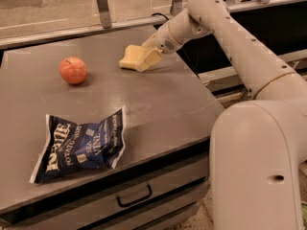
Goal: Move sponge near blue chip bag
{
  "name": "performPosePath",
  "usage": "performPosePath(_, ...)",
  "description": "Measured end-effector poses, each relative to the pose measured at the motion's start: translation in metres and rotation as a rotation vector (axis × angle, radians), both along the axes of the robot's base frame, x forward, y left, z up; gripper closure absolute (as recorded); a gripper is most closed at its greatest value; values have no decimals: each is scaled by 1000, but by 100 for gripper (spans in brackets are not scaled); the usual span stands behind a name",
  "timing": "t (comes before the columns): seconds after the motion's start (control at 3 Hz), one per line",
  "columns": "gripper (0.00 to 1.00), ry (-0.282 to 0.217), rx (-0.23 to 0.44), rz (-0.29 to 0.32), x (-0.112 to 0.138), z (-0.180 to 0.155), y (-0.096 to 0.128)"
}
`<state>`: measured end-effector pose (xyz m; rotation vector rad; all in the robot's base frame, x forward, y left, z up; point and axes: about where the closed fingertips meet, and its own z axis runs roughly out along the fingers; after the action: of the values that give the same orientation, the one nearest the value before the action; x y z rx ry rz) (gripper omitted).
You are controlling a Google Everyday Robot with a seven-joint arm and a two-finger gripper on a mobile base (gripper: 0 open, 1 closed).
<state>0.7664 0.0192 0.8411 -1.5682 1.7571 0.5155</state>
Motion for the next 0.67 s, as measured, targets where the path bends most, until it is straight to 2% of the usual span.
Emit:
performPosePath(0.33,53,15,-7,13,-2,-5,1)
performPosePath(0.67,69,7,-7,32,-5,-2,0)
